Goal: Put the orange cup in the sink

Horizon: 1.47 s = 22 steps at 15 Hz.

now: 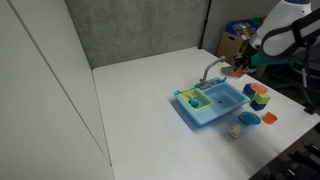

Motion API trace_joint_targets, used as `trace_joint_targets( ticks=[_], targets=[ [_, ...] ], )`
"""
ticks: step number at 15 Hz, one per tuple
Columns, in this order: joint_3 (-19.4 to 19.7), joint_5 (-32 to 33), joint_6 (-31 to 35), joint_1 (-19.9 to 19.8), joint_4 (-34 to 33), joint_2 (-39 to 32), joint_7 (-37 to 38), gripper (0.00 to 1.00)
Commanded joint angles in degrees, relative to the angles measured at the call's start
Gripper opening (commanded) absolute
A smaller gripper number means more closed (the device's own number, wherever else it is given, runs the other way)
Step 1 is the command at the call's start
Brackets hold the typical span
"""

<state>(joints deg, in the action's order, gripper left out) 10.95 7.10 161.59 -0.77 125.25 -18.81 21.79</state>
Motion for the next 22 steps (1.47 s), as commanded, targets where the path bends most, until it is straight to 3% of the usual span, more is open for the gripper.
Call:
trace_joint_targets(
  ticks=[1,6,7,16,22],
  targets=[
    [0.27,-2.23,0.6,0.58,0.07,-0.43,-1.41,0.39],
    [-0.68,-4.0,1.01,0.29,0.23,-0.59,-2.53,0.39],
    [-0.44,-3.48,1.89,0.55,0.49,-0.76,-2.42,0.14],
    [0.59,-4.67,10.45,1.18,3.81,-5.74,-2.86,0.14],
    [-1.54,-8.71,14.86,-0.4,4.07,-10.95,-4.97,0.14]
  ],
)
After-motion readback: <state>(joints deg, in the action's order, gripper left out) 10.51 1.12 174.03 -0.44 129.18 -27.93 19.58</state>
